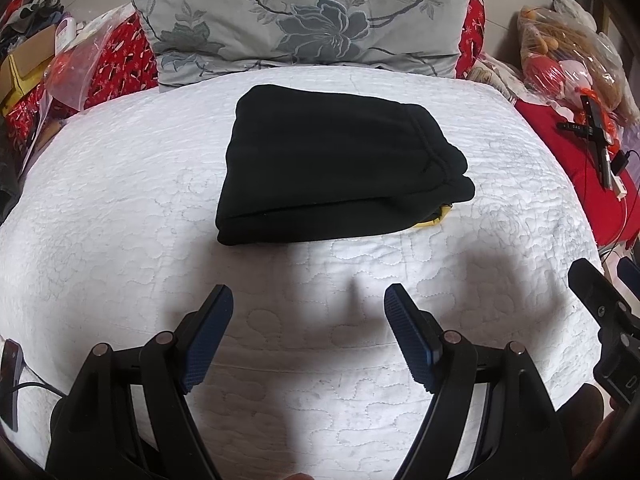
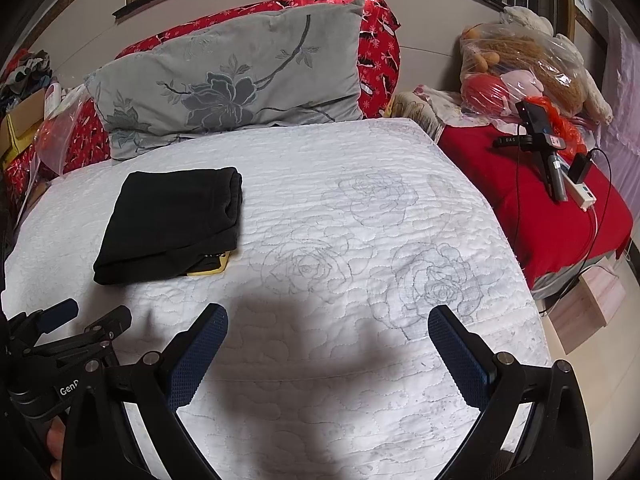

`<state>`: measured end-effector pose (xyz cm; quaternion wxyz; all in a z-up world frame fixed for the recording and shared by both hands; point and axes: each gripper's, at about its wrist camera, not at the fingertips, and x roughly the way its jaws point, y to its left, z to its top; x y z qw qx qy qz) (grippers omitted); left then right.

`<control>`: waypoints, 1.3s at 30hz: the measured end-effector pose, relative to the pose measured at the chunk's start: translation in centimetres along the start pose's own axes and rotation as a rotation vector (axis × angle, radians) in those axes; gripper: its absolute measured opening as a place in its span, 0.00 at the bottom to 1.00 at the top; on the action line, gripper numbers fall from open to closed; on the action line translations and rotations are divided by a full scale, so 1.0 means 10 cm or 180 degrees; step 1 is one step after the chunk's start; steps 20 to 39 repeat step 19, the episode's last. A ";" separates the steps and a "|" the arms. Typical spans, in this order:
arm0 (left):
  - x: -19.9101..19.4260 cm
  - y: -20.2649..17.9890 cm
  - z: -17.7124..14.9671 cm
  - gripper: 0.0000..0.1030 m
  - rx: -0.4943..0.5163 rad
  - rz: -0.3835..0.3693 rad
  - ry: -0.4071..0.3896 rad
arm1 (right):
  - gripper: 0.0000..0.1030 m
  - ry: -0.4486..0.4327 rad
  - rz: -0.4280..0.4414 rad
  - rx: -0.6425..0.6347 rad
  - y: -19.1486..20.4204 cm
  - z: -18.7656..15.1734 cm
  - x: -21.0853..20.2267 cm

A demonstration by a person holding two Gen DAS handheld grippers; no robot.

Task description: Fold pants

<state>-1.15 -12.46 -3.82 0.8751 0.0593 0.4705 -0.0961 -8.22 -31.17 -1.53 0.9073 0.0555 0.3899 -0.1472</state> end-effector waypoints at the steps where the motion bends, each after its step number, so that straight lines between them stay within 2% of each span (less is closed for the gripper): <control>1: 0.00 0.00 0.00 0.76 0.0000 -0.0008 0.0005 | 0.98 0.0000 -0.0002 -0.0001 0.00 0.00 0.00; 16: -0.08 0.00 0.05 0.76 0.0000 -0.0062 -0.0100 | 0.98 0.0003 -0.0014 -0.0016 0.00 -0.01 0.01; 39: -0.09 -0.01 0.06 0.76 0.0000 -0.0071 -0.0095 | 0.98 0.0010 -0.0010 -0.0019 -0.01 -0.01 0.02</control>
